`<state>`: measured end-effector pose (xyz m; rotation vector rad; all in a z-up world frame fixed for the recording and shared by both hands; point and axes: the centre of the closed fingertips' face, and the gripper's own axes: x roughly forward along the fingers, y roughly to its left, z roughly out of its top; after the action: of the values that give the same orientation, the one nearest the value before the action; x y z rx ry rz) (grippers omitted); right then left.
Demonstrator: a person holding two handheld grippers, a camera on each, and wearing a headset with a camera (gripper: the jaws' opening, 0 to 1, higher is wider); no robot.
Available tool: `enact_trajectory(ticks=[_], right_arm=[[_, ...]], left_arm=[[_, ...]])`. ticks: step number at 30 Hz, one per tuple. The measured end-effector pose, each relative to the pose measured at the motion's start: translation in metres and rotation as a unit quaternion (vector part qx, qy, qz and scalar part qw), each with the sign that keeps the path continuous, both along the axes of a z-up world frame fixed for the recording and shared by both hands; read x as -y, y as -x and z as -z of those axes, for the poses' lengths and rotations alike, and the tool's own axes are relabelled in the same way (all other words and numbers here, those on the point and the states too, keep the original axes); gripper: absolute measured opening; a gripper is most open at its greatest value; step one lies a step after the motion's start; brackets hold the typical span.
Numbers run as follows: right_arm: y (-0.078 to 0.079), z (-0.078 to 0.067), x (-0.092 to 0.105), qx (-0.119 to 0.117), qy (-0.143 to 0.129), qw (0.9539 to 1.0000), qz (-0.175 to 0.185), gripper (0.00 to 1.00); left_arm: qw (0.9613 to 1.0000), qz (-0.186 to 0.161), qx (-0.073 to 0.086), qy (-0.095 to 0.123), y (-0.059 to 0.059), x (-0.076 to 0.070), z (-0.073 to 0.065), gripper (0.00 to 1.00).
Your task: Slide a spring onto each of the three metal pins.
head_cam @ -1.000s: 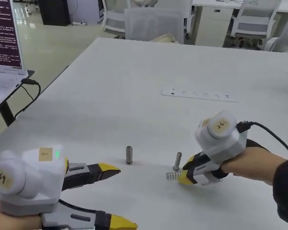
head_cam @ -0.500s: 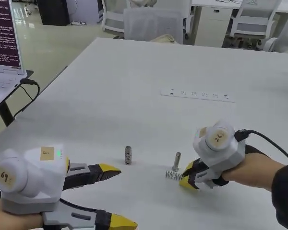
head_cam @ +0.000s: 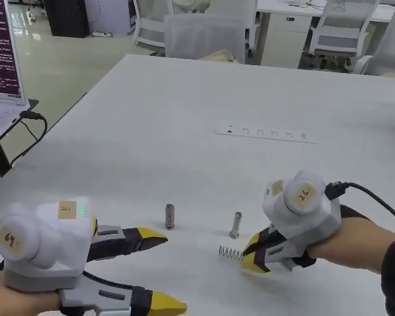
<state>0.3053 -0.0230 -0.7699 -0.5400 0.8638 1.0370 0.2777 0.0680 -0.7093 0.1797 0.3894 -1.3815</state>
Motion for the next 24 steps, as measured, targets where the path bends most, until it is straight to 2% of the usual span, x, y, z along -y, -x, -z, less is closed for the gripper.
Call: enact_trajectory(ticks=[5,9,12,18,24], right_arm=[[0.027,-0.025,-0.023,-0.016,-0.029,0.9987,-0.04,0.08],[0.036,-0.039,-0.037,-0.01,-0.03,0.997,-0.071,0.08],[0.038,-0.053,-0.05,-0.004,-0.041,0.995,-0.091,0.08],[0.043,-0.06,-0.063,-0.003,-0.039,0.9908,-0.13,0.08],[0.048,-0.059,-0.068,-0.009,-0.022,0.9877,-0.155,0.08]], left_arm=[[1.0,0.004,-0.003,0.009,0.001,0.003,-0.002,0.52],[0.9999,0.01,0.002,0.012,0.003,0.005,-0.004,0.45],[0.9996,0.018,0.017,0.014,0.005,0.007,-0.006,0.4],[0.9989,0.033,0.03,0.013,0.009,0.008,-0.007,0.29],[0.9977,0.053,0.04,0.015,0.015,0.013,-0.009,0.16]])
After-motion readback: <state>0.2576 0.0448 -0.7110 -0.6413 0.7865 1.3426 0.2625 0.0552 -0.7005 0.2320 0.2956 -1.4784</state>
